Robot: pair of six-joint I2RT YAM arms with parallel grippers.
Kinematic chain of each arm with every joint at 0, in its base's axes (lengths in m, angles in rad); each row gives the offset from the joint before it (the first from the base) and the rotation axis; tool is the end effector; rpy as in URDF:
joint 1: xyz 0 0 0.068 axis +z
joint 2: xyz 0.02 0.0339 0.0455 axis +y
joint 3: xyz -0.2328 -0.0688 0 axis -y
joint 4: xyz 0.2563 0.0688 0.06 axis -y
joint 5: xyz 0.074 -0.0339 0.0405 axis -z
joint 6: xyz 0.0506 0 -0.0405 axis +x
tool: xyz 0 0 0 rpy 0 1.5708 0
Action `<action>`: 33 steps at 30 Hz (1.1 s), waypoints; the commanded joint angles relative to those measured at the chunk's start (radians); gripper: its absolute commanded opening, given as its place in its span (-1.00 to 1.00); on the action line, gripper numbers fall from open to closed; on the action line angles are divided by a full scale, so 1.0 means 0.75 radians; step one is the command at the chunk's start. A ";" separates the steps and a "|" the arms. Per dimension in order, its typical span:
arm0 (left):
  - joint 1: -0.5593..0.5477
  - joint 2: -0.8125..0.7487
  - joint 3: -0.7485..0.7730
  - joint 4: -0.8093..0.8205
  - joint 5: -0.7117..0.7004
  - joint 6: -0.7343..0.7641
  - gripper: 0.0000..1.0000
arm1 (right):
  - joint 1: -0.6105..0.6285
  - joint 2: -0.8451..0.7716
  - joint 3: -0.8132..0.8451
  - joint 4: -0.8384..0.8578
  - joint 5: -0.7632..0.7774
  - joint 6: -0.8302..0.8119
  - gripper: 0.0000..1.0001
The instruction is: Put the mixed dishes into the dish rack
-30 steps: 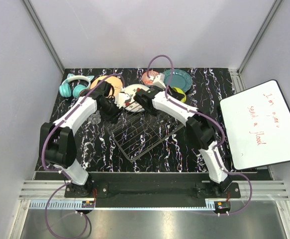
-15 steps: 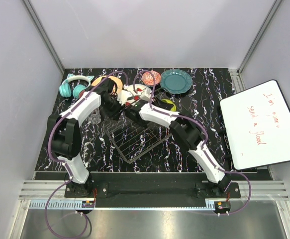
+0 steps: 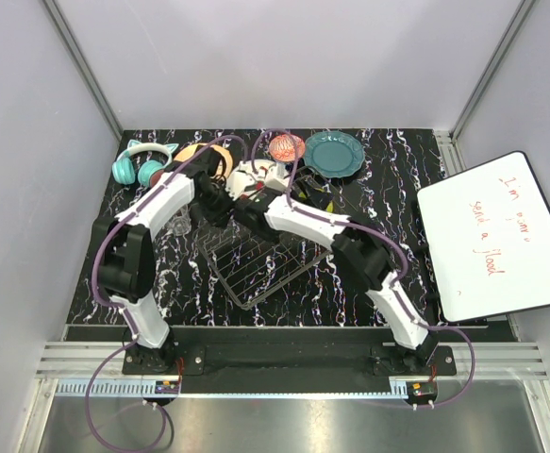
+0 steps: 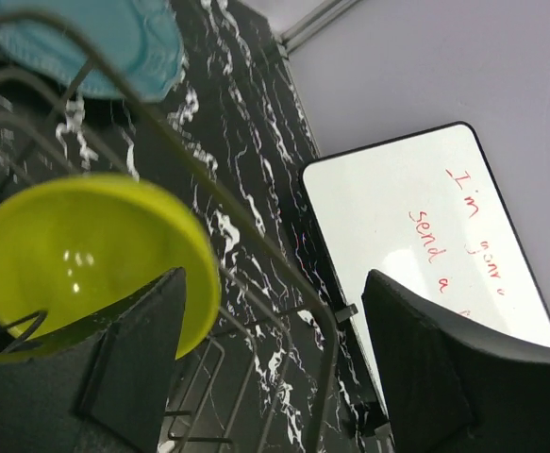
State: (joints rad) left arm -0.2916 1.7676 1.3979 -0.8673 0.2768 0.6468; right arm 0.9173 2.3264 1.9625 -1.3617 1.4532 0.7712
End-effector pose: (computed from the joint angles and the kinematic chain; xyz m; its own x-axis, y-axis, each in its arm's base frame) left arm 0.3469 -0.1186 0.1892 -0.5038 0.7565 -0.4171 0.8345 0.5510 -0.0086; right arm 0.3002 0.3094 0.1688 -0.5606 -0.5975 -0.5733 0.2851 0.5107 -0.8111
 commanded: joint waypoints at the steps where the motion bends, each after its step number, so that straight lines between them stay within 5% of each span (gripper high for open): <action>1: -0.034 0.016 0.097 0.034 -0.013 0.031 -0.20 | 0.025 -0.369 0.032 -0.369 0.048 0.176 0.64; 7: -0.137 0.065 0.181 0.025 -0.054 0.068 -0.21 | -0.143 -0.504 0.206 -0.277 -0.041 0.408 0.76; 9: -0.153 0.083 0.202 0.023 -0.054 0.066 -0.22 | -0.278 -0.575 0.026 0.450 -0.362 -0.162 0.73; 11: -0.172 0.087 0.196 0.019 -0.056 0.064 -0.23 | -0.378 -0.731 -0.176 1.122 -0.731 -0.444 0.95; 12: -0.178 0.081 0.184 0.019 -0.054 0.066 -0.24 | -0.508 -0.725 -0.140 1.157 -1.057 -0.415 0.94; 14: -0.198 0.061 0.135 0.021 -0.072 0.070 -0.26 | -0.585 -0.475 0.135 0.946 -1.180 -0.416 0.99; 18: -0.231 0.006 0.038 0.058 -0.087 0.083 -0.30 | -0.630 0.112 1.262 0.597 -1.230 -0.627 0.99; 19: -0.241 -0.005 0.026 0.064 -0.087 0.083 -0.30 | -0.646 0.235 1.326 0.597 -1.285 -0.654 0.99; 24: -0.282 -0.046 0.006 0.062 -0.128 0.095 -0.31 | -0.793 0.177 0.940 0.828 -1.696 -0.456 0.76; 29: -0.290 -0.027 0.032 0.052 -0.136 0.097 -0.33 | -0.802 0.385 1.110 0.691 -1.835 -0.462 0.68; 33: -0.290 -0.019 0.040 0.040 -0.162 0.083 -0.34 | -0.804 0.385 1.004 0.760 -1.880 -0.490 0.69</action>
State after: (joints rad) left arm -0.5037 1.7718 1.4109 -0.8238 0.1734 0.6994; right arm 0.3016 2.6339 2.7235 -0.8230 0.1574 0.4164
